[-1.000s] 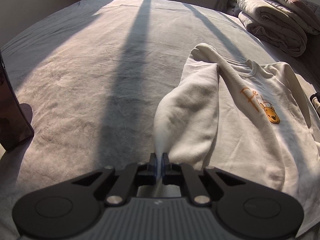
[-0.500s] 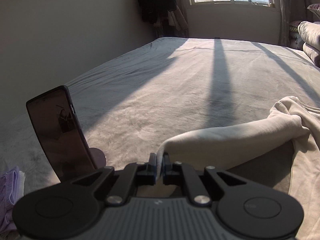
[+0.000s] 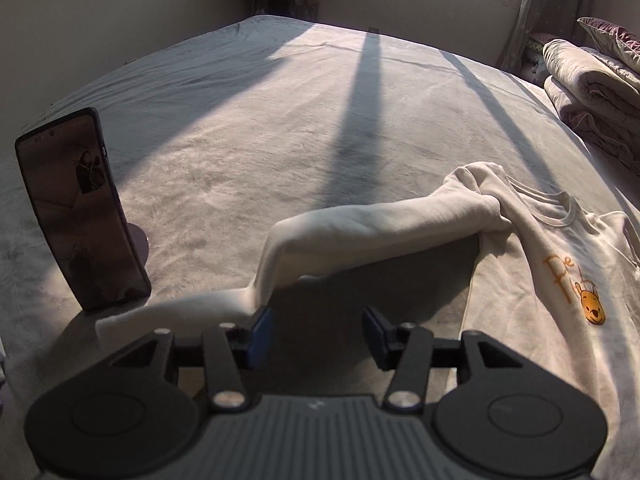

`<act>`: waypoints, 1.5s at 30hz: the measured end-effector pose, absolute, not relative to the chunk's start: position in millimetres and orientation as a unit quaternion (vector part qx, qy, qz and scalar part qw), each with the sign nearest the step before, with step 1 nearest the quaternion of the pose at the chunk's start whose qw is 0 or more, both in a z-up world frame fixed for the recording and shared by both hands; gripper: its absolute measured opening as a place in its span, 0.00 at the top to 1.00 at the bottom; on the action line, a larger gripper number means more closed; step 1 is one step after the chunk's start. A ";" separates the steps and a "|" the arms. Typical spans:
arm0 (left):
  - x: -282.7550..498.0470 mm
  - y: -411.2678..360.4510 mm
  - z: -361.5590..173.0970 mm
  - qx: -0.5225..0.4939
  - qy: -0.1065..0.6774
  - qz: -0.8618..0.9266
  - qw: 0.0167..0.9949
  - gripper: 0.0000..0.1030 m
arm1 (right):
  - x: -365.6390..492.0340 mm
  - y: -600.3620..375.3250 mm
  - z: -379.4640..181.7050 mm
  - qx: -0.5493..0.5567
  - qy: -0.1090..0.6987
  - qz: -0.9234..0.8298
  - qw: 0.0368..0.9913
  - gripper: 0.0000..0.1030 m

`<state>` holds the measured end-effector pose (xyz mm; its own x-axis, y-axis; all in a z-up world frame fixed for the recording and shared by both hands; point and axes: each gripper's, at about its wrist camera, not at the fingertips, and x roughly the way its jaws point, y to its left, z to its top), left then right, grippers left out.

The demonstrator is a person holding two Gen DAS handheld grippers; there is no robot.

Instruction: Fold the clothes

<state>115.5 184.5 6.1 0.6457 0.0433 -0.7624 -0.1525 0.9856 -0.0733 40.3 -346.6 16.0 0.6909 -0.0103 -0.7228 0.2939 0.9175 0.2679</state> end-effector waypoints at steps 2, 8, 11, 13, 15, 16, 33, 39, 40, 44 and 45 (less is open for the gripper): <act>105.0 181.1 2.0 -0.099 0.442 0.014 0.892 0.50 | 33.1 -337.4 14.8 0.213 0.395 -0.061 0.892 0.51; 78.3 174.4 -29.7 -0.163 0.499 -0.049 0.850 0.50 | 9.4 -316.1 2.0 0.271 0.427 -0.013 0.862 0.51; 65.7 176.7 -46.0 -0.182 0.505 -0.060 0.842 0.50 | -3.0 -307.3 -8.1 0.282 0.449 0.009 0.848 0.51; 58.1 179.7 -49.1 -0.190 0.494 -0.072 0.845 0.50 | -9.4 -302.5 -15.3 0.286 0.461 0.025 0.840 0.51; 54.6 184.1 -50.5 -0.202 0.493 -0.087 0.842 0.50 | -15.1 -299.1 -25.9 0.292 0.470 0.046 0.832 0.52; 53.4 185.3 -51.6 -0.208 0.493 -0.095 0.839 0.50 | -17.6 -297.9 -31.3 0.298 0.471 0.054 0.829 0.54; 7.2 180.4 -27.8 -0.270 0.469 -0.141 0.829 0.93 | -44.2 -312.6 -19.9 0.357 0.434 0.120 0.818 0.94; -25.9 167.7 -8.1 -0.234 0.465 -0.151 0.840 0.93 | -59.3 -311.7 5.6 0.322 0.432 0.124 0.833 0.94; -31.2 166.1 -6.7 -0.226 0.465 -0.154 0.842 0.93 | -63.6 -311.7 7.1 0.316 0.433 0.125 0.835 0.94; -54.7 166.3 -6.6 -0.203 0.471 -0.172 0.841 0.93 | -83.1 -312.1 8.7 0.296 0.442 0.124 0.838 0.94; -59.6 165.7 -7.4 -0.199 0.474 -0.175 0.840 0.93 | -87.3 -311.4 9.0 0.291 0.445 0.123 0.838 0.94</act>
<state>-59.6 165.7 -7.4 0.4899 -0.4825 -0.7261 0.1064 0.8597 -0.4995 -87.3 -311.4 9.0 0.5736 0.4653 -0.6742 0.0521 0.8006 0.5969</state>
